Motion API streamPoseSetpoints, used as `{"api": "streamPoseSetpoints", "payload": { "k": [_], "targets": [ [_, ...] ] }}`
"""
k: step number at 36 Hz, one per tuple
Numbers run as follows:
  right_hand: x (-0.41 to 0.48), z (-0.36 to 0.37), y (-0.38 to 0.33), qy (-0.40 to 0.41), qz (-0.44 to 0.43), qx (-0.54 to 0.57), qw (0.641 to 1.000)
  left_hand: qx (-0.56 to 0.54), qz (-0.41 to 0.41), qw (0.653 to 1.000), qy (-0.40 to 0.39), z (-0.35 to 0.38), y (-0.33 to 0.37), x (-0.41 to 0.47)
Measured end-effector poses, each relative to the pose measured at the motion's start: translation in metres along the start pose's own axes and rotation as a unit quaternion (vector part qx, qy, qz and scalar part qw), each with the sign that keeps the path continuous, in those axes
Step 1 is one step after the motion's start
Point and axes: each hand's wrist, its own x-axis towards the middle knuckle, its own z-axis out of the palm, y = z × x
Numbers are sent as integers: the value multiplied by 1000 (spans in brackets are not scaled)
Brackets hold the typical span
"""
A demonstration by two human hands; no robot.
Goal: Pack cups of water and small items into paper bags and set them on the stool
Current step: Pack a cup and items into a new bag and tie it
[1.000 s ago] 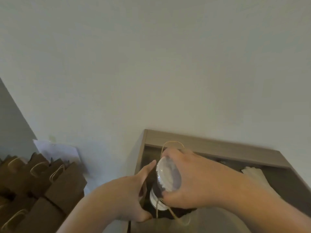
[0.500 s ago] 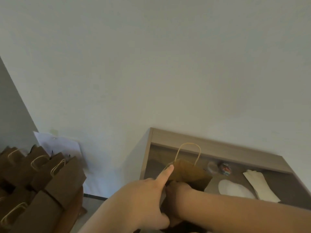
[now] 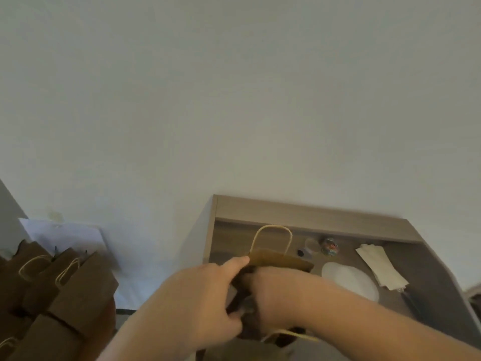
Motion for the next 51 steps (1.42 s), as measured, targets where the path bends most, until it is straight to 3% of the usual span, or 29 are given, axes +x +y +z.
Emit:
{"api": "streamPoseSetpoints", "payload": {
  "k": [1, 2, 7, 13, 17, 20, 25, 33, 36, 43, 48, 51],
  "targets": [
    [-16, 0, 4, 43, 4, 63, 997, 13, 11, 1000, 26, -6, 4, -2],
    [-30, -13, 11, 86, 35, 81, 992, 16, 21, 998, 49, -11, 9, -2],
    [-87, -9, 50, 259, 27, 178, 949, -10, 93, 977, 192, -29, 53, 12],
    [-128, 37, 114, 400, 136, 188, 887, 77, 197, 962, 172, -9, 111, 45],
    [-133, 99, 168, 383, 220, 219, 870, 93, 275, 932, 216, 13, 154, 60],
    [-127, 160, 217, 350, 313, 255, 845, 103, 332, 918, 191, 40, 184, 72],
    [-115, 239, 288, 283, 430, 341, 786, 170, 285, 941, 70, 77, 212, 111],
    [-99, 279, 339, 208, 491, 360, 765, 165, 219, 961, 22, 103, 224, 146],
    [-94, 278, 355, 189, 494, 350, 773, 182, 211, 960, 37, 102, 230, 152],
    [-107, 255, 372, 145, 418, 299, 846, 150, 217, 961, 82, 80, 237, 146],
    [-149, 196, 362, 227, 390, 265, 852, 92, 234, 952, 172, 48, 238, 116],
    [-186, 143, 335, 343, 341, 258, 836, 14, 199, 957, 209, 32, 218, 88]
  ]
}}
